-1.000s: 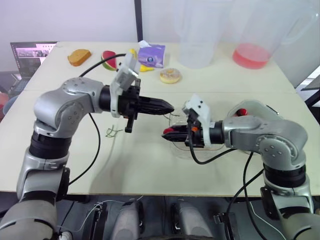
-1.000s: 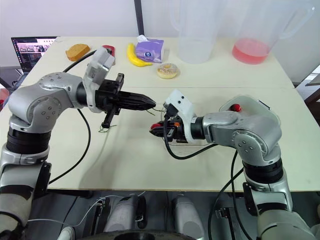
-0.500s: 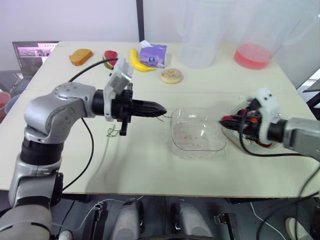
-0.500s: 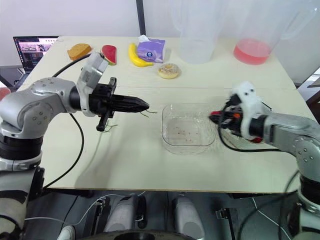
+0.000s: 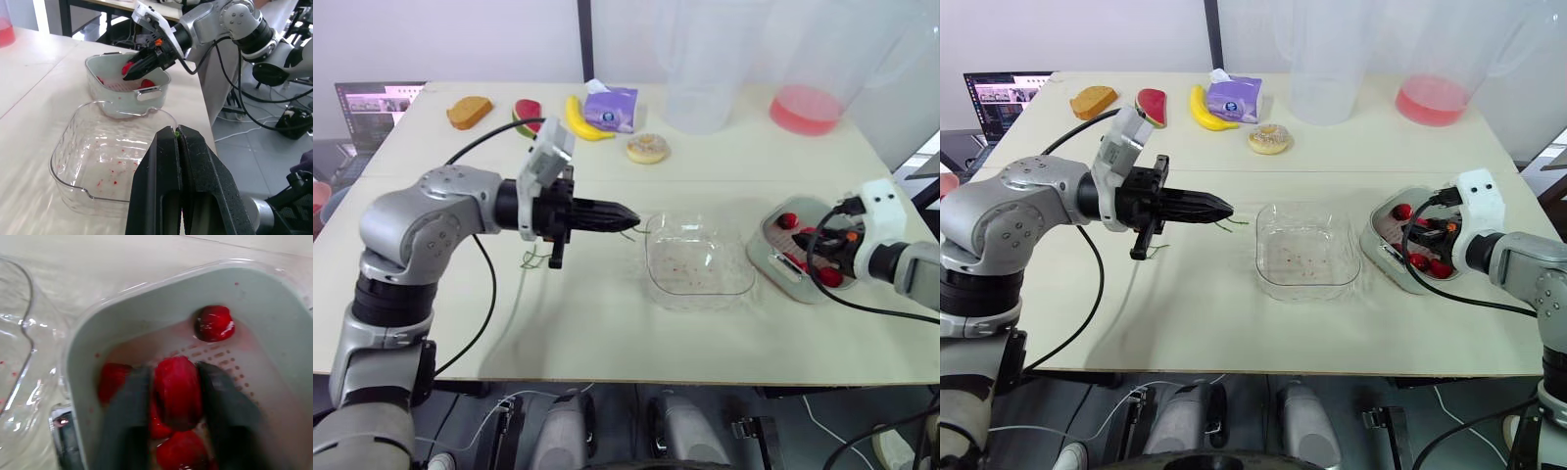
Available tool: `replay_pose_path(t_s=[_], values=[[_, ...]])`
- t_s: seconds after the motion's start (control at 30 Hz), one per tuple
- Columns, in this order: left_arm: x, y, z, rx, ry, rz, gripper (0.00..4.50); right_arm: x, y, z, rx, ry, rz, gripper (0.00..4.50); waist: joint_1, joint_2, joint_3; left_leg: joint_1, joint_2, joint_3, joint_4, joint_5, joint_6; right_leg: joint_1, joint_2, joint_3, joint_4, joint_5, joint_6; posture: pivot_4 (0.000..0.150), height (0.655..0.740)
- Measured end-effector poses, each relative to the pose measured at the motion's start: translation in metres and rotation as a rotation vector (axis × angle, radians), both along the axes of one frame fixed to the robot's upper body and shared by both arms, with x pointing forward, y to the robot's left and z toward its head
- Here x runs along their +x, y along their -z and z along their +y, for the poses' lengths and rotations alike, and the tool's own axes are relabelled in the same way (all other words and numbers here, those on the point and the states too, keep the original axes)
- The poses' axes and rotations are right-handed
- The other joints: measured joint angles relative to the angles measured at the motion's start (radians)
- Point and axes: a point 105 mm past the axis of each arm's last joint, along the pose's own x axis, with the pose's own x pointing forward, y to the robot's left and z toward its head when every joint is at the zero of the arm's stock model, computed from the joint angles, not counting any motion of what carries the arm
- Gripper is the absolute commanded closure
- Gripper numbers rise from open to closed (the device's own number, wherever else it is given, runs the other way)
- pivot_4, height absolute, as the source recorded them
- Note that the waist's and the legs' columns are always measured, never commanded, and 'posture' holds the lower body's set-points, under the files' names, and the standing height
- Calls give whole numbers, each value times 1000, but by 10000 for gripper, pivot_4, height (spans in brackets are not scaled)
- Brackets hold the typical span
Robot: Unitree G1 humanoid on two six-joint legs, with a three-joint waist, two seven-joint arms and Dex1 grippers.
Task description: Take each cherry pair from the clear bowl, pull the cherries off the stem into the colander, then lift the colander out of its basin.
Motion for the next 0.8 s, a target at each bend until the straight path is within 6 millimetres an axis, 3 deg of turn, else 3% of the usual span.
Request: replay_pose_path(t_s=[0.07,0.1,0.23,0.33,0.43,0.6,0.67,0.8], values=[[0,0,0,0,0,0,45000,0,0,1,12,-3,-5,3207,0,0,0,0,0,0,0,0,0,0,0,0,0,0,0,1500,7400],[0,0,0,0,0,0,45000,0,0,1,16,-3,-7,389,0,0,0,0,0,0,0,0,0,0,0,0,0,0,0,1500,7400],[0,0,0,0,1,0,45000,-1,-17,1,43,-16,-64,389,1,0,0,0,0,0,0,0,0,0,0,0,0,0,0,1500,7400],[0,0,0,0,1,0,45000,-8,-44,16,47,-116,-165,389,1,0,0,0,0,0,0,0,0,0,0,0,0,0,0,1500,7400],[0,0,1,1,-1,1,45000,-20,-58,35,43,-252,-238,389,1,0,0,0,0,-1,0,0,0,1,0,0,0,0,0,1500,7400],[0,1,1,1,-5,3,45000,-52,-56,86,85,-583,-272,389,2,0,0,0,0,-1,0,0,0,1,0,-1,0,0,0,1500,7400],[1,3,2,1,-14,7,45000,-67,-45,106,75,-723,-250,389,2,0,0,0,0,-1,0,0,0,2,0,-1,0,0,0,1500,7400],[3,8,5,8,-42,20,45000,-77,-27,117,39,-820,-219,389,2,0,0,1,0,-1,1,0,0,2,0,-1,0,0,0,1500,7400]])
